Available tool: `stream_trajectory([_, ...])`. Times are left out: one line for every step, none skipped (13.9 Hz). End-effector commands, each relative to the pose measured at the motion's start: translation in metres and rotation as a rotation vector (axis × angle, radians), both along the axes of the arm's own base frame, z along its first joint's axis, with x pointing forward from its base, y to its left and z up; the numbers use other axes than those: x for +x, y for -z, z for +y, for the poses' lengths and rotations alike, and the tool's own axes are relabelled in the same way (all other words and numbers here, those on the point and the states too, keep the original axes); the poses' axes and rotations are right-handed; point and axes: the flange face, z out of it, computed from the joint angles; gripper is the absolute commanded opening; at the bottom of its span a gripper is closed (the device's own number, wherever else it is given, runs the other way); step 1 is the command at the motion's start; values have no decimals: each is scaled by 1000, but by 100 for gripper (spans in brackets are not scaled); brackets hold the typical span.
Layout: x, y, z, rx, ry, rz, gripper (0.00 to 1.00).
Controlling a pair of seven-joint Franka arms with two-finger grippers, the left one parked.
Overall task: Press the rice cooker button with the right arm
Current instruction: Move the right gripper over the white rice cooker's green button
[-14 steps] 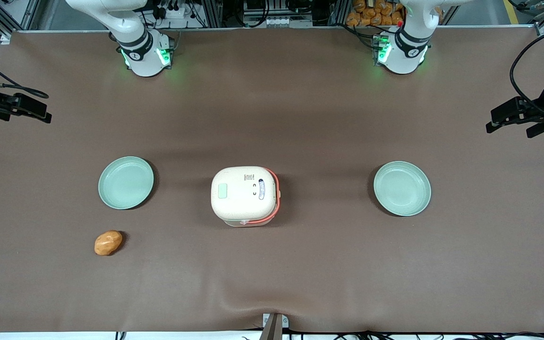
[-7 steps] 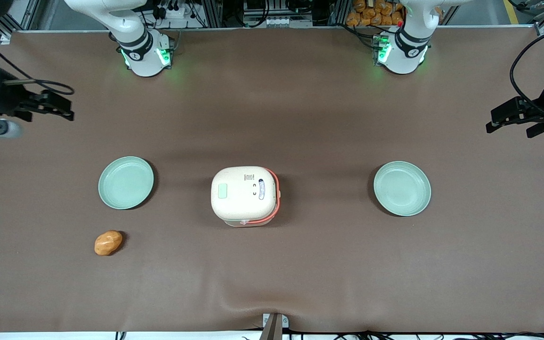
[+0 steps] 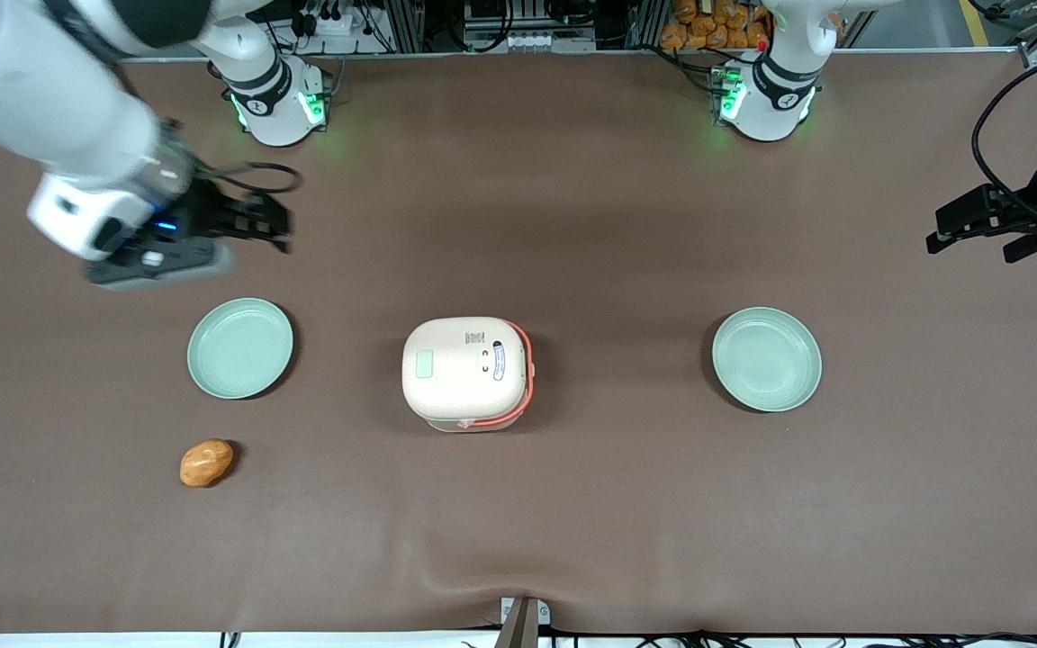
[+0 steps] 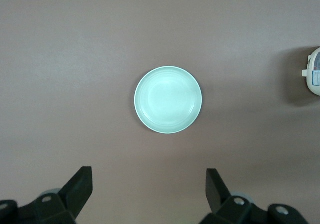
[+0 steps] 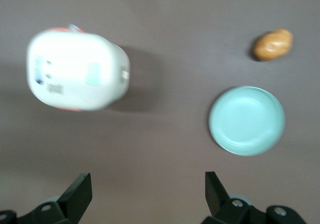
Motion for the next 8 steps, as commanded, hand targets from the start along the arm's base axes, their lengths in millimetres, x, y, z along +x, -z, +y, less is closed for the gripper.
stream_trajectory([10,41,48,4,13,17,100])
stream_trajectory([14,59,57,7,18,42,90])
stream_trajectory([17,76,67,17,22,67,69])
stream_trajectory([21,92,71,22,27,87,52])
stream_trajectory([23,104,78,21,22,87,38])
stream_trajectory([28,114,82,24,23,75,30])
stream_trajectory([35,125,85,32,29,59,24])
stream_trajectory([41,135,88,38,34,45,20])
